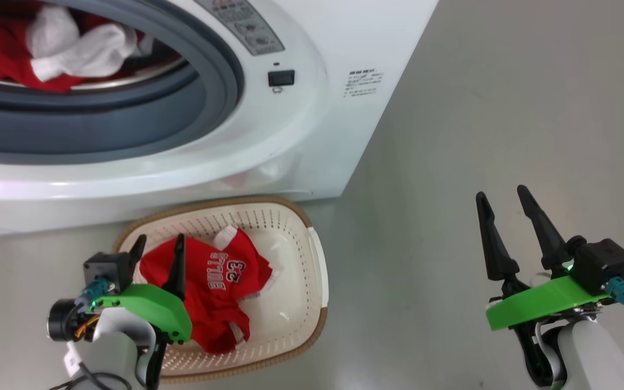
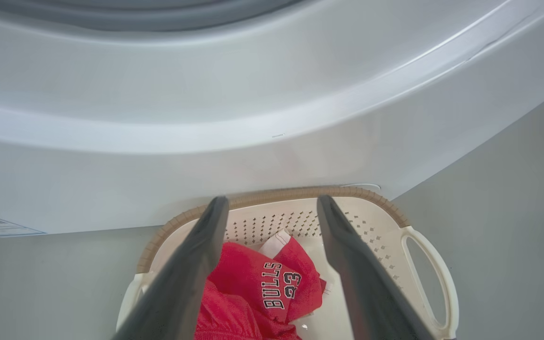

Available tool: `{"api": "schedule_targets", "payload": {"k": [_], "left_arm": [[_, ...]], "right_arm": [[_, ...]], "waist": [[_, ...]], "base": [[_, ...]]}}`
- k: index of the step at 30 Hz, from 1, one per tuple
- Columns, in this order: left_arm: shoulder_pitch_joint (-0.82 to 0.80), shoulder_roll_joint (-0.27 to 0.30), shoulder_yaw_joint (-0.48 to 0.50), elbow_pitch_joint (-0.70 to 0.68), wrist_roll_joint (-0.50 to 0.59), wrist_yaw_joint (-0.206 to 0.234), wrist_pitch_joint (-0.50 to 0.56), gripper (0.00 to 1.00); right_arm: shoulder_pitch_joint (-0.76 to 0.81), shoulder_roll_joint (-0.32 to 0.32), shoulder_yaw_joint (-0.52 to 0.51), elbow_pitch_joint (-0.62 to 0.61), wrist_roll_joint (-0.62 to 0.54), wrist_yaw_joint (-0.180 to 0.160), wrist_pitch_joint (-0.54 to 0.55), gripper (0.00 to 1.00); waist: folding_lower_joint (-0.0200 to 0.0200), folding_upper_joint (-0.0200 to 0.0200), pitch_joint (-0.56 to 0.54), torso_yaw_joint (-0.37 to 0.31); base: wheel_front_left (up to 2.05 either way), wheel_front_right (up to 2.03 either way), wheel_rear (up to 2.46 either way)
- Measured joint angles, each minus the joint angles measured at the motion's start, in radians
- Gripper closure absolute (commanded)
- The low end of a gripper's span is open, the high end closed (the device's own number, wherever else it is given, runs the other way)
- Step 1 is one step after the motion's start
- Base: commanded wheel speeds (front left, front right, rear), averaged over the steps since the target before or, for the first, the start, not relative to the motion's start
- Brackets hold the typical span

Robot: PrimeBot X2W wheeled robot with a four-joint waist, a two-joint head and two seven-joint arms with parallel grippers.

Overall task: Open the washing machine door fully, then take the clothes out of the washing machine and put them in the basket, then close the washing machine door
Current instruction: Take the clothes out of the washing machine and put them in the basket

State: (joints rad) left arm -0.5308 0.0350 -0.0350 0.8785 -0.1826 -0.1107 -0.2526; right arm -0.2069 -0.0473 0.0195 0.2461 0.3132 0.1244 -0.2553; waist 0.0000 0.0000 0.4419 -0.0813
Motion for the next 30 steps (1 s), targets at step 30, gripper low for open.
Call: {"api": "schedule_targets", "payload": {"k": [30], "left_arm": [[0.426, -0.001, 0.078, -0.557, 0.059, -0.002, 0.0, 0.0]], "right_arm": [[0.205, -0.001, -0.013, 0.022, -0.043, 0.0, 0.0, 0.0]], "waist": [[0.0, 0.0, -0.273, 0.034]], "base": [[0.0, 0.0, 0.0]]}}
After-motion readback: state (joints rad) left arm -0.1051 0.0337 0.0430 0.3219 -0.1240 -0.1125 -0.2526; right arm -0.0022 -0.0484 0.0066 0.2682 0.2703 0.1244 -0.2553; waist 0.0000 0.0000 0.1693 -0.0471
